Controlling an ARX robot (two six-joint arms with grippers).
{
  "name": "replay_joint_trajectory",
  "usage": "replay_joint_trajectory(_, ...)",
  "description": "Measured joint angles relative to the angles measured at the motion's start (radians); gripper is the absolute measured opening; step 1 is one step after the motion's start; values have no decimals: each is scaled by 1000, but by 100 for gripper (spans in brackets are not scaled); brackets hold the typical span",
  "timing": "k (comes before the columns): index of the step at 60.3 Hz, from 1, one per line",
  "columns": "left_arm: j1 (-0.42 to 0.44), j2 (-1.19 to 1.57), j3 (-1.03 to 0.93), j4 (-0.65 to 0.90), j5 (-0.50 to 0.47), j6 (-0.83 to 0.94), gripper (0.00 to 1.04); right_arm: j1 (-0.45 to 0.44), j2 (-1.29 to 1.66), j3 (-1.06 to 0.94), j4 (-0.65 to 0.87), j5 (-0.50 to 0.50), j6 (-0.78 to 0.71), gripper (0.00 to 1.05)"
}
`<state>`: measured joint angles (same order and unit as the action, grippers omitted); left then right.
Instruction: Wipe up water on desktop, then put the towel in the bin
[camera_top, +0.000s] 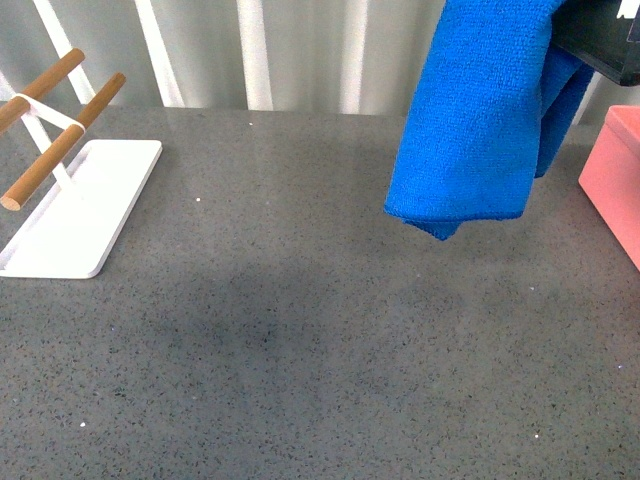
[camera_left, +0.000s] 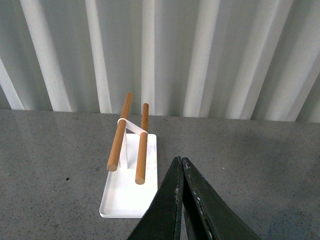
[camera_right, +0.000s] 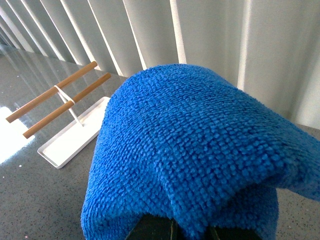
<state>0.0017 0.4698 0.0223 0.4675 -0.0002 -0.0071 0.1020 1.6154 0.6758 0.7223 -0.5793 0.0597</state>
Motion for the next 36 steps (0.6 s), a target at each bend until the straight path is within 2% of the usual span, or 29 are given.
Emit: replay_joint_trajectory(36, 0, -246, 0, -240, 0, 0, 3, 10, -1, 0, -1, 8, -2, 3)
